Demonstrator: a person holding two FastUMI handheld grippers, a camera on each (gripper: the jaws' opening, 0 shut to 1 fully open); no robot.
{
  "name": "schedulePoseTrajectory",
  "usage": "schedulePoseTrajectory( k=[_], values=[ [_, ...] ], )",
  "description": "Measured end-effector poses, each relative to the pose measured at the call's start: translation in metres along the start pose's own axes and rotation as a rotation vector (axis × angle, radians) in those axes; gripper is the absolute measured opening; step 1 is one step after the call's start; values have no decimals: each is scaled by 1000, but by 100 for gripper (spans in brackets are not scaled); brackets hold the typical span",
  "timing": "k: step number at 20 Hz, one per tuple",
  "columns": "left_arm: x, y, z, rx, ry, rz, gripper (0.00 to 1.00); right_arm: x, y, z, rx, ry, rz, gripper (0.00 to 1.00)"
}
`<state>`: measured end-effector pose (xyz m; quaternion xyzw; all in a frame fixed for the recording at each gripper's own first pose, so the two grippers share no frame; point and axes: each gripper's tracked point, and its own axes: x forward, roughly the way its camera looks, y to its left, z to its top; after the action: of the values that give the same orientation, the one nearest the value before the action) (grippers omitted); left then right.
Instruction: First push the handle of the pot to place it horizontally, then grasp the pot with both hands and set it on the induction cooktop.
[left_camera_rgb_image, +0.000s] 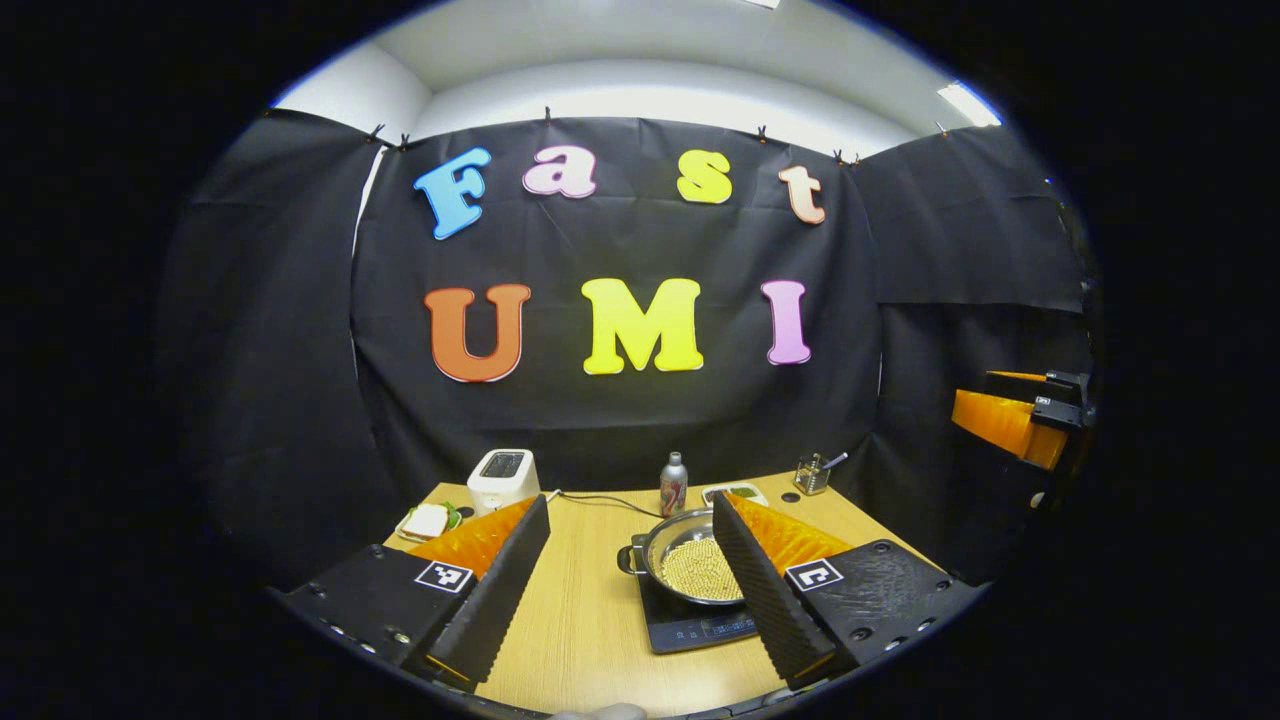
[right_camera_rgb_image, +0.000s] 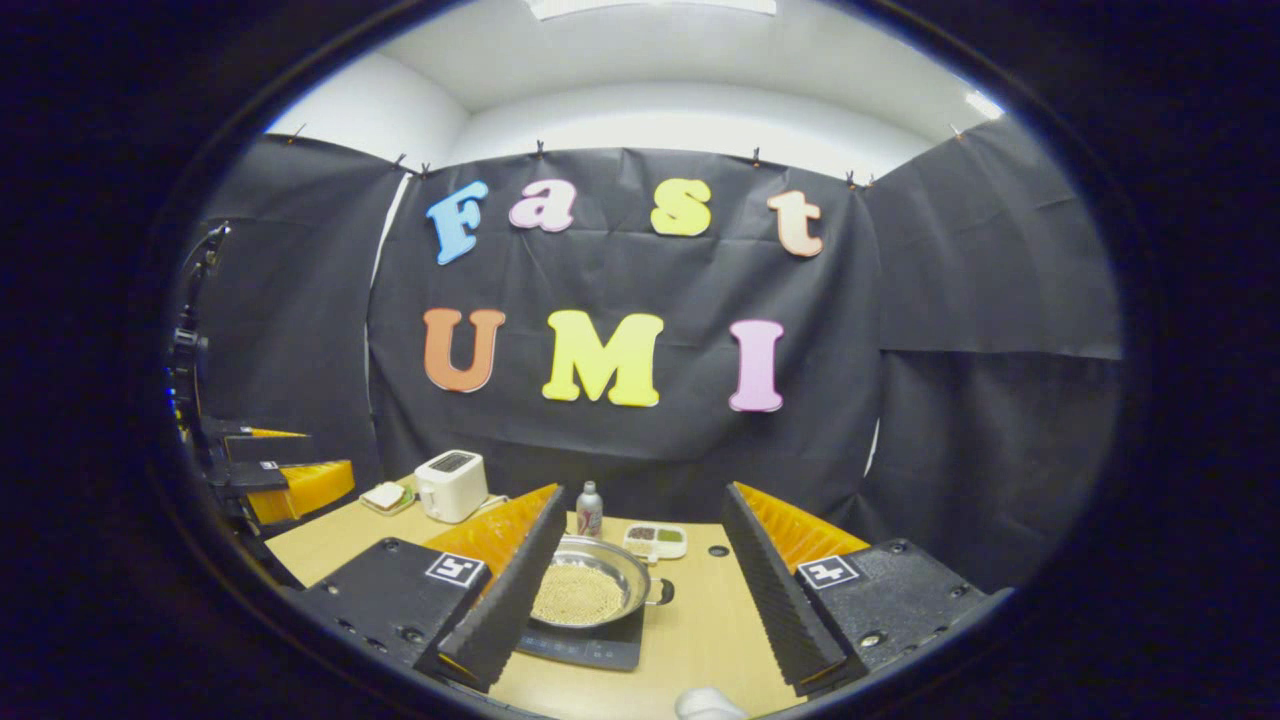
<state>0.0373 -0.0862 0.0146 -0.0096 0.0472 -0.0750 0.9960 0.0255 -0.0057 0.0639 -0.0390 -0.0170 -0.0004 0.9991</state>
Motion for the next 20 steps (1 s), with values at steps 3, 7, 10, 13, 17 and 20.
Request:
schedulePoseTrajectory(
  k=[3, 7, 10, 13, 17, 20],
  values=[
    [-22, 3, 25, -36, -55, 14, 98, -16, -5, 20, 41, -29, 10, 99],
    [-47, 17, 39, -65, -91, 56, 97, -29, -27, 33, 54, -44, -22, 99],
    [-59, 21, 43, -61, -106, 62, 96, -42, -37, 32, 47, -51, -43, 99],
    [-73, 28, 42, -44, -105, 86, 96, -53, -42, 26, 53, -55, -53, 99],
    [-88, 25, 38, -50, -105, 85, 96, -60, -47, 16, 47, -42, -41, 99],
    [-93, 23, 36, -46, -99, 86, 96, -64, -51, 11, 54, -28, -43, 99]
  ],
)
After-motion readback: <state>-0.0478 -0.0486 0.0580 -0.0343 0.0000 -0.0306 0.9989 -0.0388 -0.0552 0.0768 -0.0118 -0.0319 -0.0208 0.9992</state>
